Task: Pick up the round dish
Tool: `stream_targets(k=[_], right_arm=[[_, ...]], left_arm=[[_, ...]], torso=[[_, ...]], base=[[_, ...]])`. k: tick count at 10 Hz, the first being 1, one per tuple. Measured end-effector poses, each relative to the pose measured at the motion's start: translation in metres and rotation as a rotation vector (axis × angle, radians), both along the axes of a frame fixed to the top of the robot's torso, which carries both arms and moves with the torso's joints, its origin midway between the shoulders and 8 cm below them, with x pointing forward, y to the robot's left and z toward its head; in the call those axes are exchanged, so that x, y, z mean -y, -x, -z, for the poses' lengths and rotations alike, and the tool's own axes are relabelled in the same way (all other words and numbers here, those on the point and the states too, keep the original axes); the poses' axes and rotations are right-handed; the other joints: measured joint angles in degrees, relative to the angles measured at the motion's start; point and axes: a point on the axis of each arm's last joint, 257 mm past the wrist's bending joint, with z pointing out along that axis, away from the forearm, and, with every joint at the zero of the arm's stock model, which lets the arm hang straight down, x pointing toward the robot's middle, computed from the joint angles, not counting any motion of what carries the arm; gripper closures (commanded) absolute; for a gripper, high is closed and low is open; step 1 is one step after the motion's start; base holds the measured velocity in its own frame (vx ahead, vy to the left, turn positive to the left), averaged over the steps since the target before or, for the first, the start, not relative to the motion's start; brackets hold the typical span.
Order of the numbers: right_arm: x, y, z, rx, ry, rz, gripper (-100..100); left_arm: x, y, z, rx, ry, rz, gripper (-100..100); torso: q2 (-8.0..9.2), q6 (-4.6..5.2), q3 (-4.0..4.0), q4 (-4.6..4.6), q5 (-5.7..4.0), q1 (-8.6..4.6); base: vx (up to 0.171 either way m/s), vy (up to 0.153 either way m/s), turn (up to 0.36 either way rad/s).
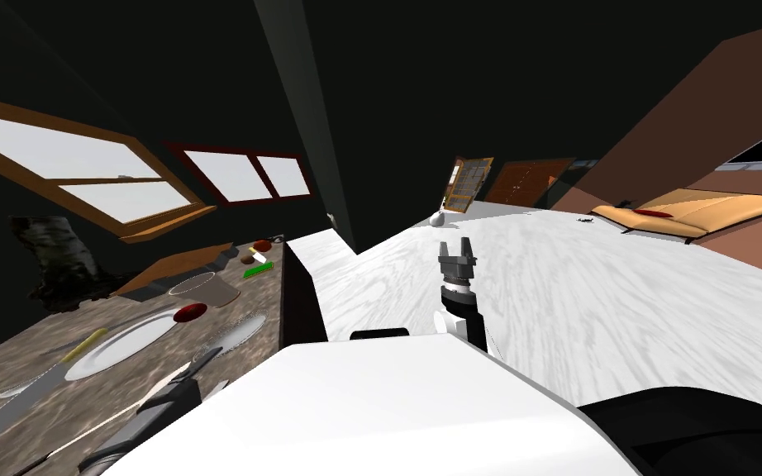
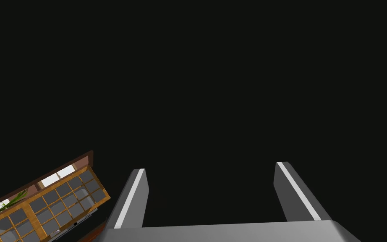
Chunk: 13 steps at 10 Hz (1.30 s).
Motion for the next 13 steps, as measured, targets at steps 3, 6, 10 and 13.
stream_targets(k=[3, 6, 10, 13], right_arm=[[0.000, 0.000, 0.000, 0.000, 0.000, 0.000, 0], [0.000, 0.000, 0.000, 0.000, 0.000, 0.000, 0], [0.000, 0.000, 0.000, 0.000, 0.000, 0.000, 0], [0.000, 0.000, 0.000, 0.000, 0.000, 0.000, 0]], left_arm=[[-0.016, 0.017, 0.013, -0.095, 0.022, -0.015, -100], [-0.029, 0.041, 0.029, -0.206, 0.049, -0.026, -100], [-0.036, 0.071, 0.052, -0.357, 0.090, -0.031, -100], [-0.035, 0.086, 0.063, -0.421, 0.108, -0.032, 0]], torso=[[-0.07, 0.00, -0.04, -0.02, 0.03, 0.10], [-0.14, 0.01, -0.08, -0.04, 0.03, 0.16], [-0.27, 0.01, -0.16, -0.06, 0.05, 0.19], [-0.16, -0.01, -0.10, -0.04, 0.00, -0.06]], base=[[0.037, 0.075, -0.052], [0.055, 0.091, -0.073], [0.086, 0.101, -0.065], [0.046, 0.044, -0.019]])
